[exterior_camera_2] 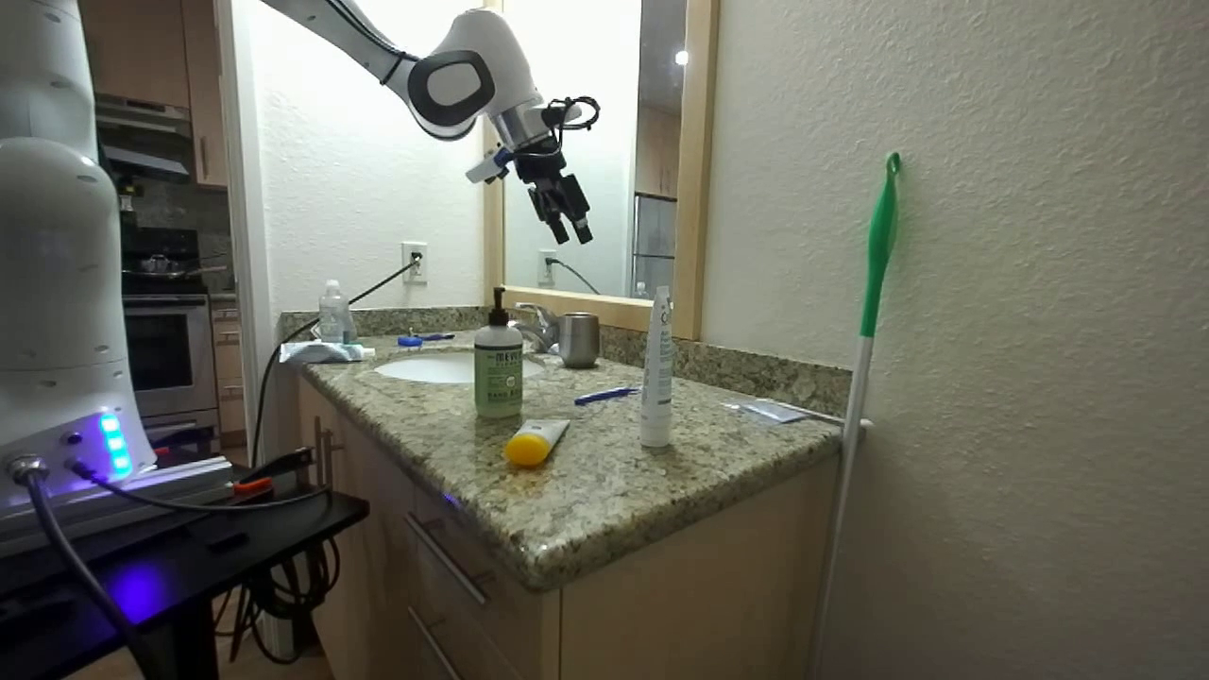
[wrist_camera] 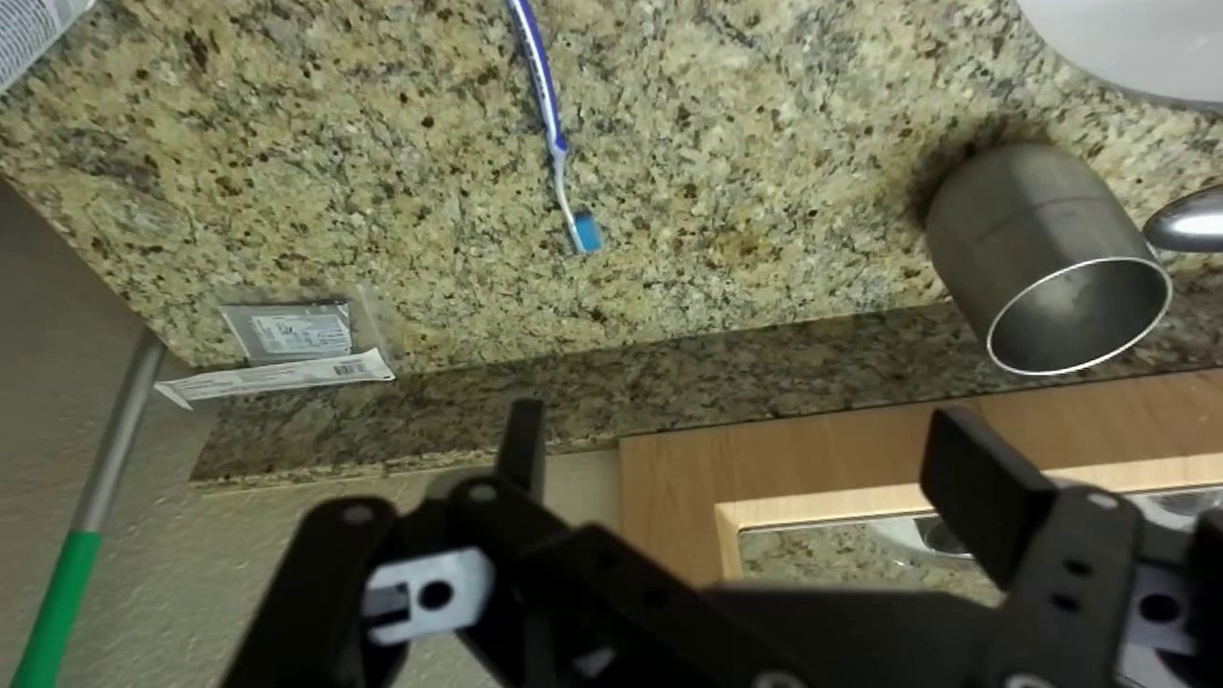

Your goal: Place the toothbrush in the silver cup

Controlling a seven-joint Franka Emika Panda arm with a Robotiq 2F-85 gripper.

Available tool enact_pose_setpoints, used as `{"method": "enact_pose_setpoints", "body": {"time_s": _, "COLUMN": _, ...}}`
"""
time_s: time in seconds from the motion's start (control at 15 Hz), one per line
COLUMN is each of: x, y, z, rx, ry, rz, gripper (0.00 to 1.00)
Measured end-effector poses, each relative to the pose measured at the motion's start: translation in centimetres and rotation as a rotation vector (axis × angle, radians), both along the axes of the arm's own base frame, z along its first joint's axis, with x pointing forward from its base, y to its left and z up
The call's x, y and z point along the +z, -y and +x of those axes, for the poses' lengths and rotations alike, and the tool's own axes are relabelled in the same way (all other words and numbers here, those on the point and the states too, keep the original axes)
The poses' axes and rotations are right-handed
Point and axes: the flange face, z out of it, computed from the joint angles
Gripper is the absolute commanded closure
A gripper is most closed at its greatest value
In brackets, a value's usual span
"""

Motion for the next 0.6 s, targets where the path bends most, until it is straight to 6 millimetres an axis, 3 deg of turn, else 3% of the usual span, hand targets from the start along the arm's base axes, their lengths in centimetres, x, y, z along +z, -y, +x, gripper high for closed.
{"method": "enact_pose_setpoints", "body": {"time_s": 0.27, "x": -2.0, "y": 0.8, "z": 0.8, "rx": 0.053, "ry": -0.140, "rz": 0.100, "gripper": 0.00}}
{"method": "enact_pose_setpoints", "body": {"time_s": 0.6, "x": -6.6, "y": 6.1, "z": 3.9, "rx": 0.005, "ry": -0.370, "rz": 0.063, "gripper": 0.00}}
